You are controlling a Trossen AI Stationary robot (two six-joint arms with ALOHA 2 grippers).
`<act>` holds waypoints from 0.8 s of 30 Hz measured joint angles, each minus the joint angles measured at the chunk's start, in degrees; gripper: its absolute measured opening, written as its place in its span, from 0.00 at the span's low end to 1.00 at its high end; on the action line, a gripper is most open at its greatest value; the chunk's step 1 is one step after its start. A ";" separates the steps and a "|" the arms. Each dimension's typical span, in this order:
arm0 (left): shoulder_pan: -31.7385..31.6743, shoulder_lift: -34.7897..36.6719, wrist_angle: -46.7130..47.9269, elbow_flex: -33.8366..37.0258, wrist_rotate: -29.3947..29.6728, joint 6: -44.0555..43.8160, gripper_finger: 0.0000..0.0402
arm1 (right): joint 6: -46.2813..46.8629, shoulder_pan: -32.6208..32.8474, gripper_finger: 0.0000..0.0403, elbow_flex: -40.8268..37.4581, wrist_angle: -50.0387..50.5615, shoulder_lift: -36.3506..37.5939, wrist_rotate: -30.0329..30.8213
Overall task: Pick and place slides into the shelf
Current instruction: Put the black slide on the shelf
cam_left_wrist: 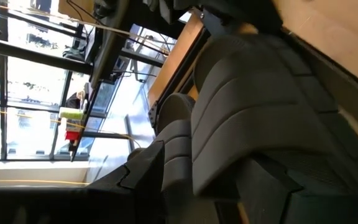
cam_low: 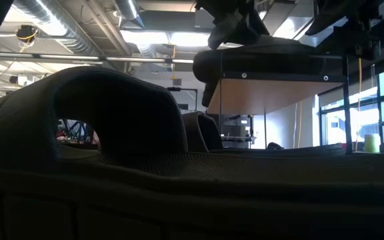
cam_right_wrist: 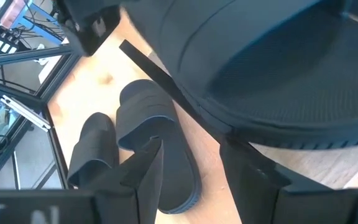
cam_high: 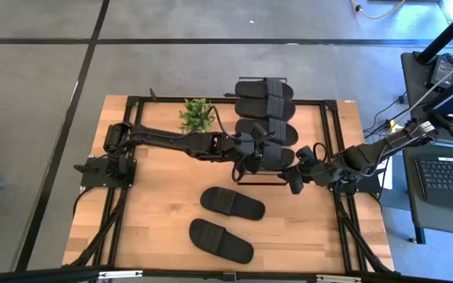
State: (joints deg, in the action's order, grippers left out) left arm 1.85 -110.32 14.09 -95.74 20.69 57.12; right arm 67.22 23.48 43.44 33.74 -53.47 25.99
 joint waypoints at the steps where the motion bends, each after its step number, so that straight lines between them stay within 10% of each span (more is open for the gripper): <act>1: 0.15 0.00 0.00 0.00 0.00 0.00 0.44 | 0.00 -0.29 0.41 0.02 0.11 0.00 -0.06; 24: 1.14 0.02 0.06 0.00 -0.44 -0.37 0.44 | -4.36 -1.93 0.41 -0.22 -10.22 -0.09 6.05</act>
State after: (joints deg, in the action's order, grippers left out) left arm 2.98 -110.30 14.15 -95.74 20.25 56.76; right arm 62.86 21.56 43.22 23.52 -53.56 32.05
